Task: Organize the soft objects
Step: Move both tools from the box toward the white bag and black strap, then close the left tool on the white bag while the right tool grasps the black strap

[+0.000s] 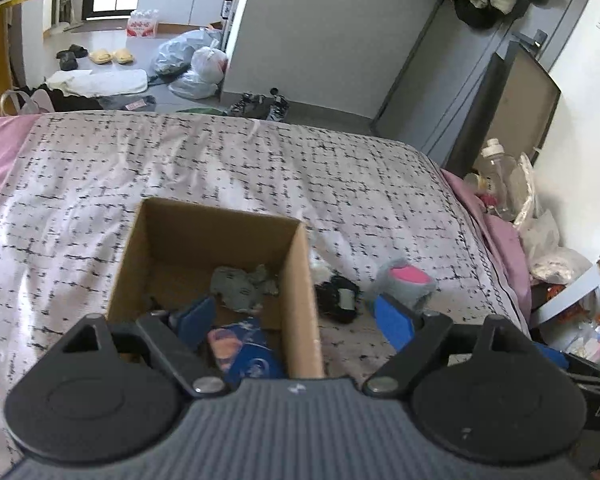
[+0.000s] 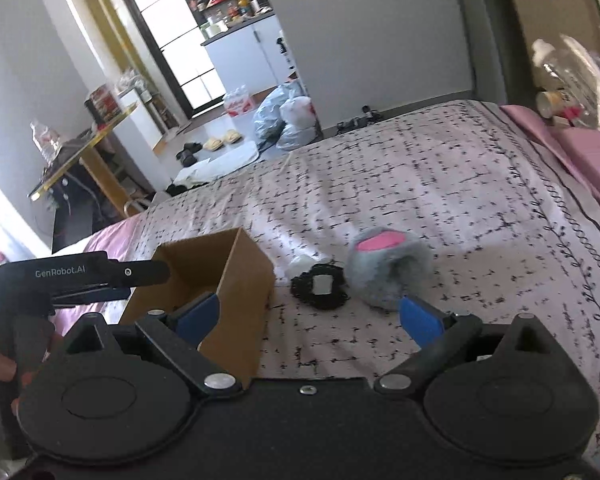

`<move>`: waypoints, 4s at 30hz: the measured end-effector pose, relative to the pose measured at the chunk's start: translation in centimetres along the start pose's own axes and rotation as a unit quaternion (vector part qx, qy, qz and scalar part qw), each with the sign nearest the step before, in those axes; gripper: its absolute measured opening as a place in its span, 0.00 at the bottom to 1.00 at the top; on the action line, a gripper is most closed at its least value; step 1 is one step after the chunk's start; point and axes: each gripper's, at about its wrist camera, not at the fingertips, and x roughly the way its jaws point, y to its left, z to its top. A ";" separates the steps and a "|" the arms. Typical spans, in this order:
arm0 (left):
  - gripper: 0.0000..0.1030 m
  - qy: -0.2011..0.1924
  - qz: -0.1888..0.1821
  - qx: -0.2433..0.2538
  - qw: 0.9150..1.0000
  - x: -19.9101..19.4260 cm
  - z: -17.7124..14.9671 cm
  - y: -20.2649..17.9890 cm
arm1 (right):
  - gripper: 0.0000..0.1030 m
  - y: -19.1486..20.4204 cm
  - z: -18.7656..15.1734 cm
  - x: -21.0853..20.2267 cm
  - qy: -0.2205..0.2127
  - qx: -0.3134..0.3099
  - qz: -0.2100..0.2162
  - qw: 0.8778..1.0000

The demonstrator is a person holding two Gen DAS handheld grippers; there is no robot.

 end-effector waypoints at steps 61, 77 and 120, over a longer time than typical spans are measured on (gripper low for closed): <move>0.26 0.120 0.022 0.129 0.984 13.1 3.8 -6.1 | 0.56 0.3 1.4 15.7 0.133 -0.027 0.040 0.990; 0.26 0.146 0.044 0.176 0.972 16.2 4.1 -7.2 | 0.18 -1.9 0.3 16.8 0.147 0.004 0.047 0.988; 0.75 0.310 0.125 0.423 0.842 25.3 4.0 -11.8 | 0.56 -5.1 -0.8 15.8 0.143 0.083 0.066 0.984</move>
